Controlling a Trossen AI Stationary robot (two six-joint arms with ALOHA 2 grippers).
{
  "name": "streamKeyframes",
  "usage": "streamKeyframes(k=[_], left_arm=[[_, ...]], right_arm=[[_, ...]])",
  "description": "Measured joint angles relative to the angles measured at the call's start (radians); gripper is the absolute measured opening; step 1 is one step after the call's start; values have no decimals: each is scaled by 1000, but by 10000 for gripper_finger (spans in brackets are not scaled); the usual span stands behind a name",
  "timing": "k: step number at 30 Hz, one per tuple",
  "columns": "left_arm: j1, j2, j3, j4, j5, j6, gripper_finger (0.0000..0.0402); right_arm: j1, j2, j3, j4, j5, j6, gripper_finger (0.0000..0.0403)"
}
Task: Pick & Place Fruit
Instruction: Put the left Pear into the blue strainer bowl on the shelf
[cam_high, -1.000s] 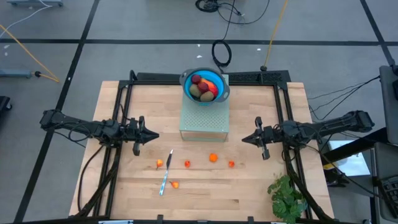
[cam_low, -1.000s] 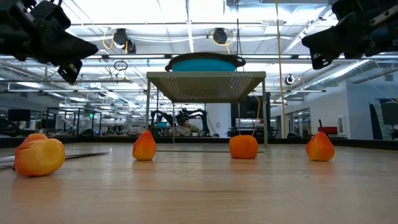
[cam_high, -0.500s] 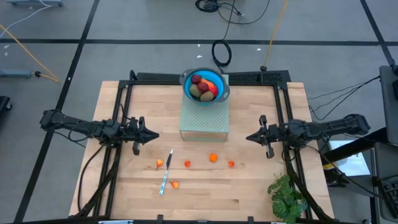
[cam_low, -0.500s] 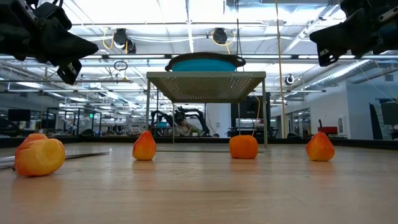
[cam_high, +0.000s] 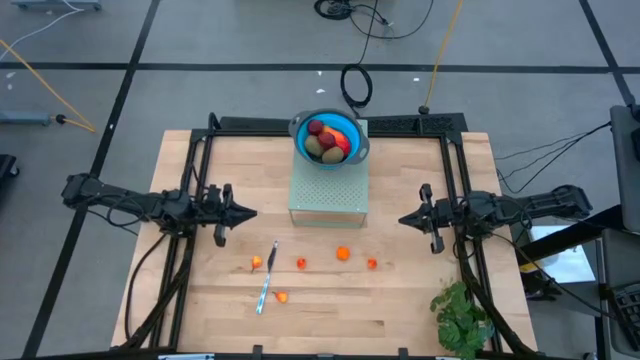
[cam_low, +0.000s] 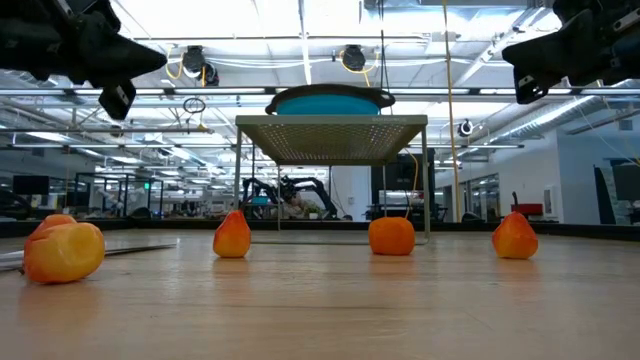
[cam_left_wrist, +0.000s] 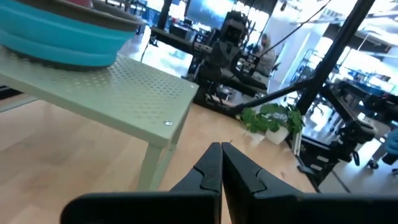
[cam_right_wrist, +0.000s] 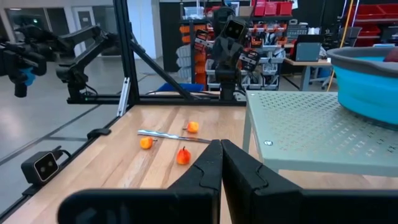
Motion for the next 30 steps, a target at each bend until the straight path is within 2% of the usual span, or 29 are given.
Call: streamKeyframes(k=[6,12,21,30], left_arm=[[0,133,134,-80,24,-3,2],[-1,287,305,-266,74,-92,2],[-1,516,520,-491,172,-364,2],[-8,691,616,-609,278,-690,3]], right_arm=[[0,0,0,0,1,0,0],[0,0,0,0,1,0,0],[0,0,0,0,1,0,0],[0,0,0,0,1,0,0]])
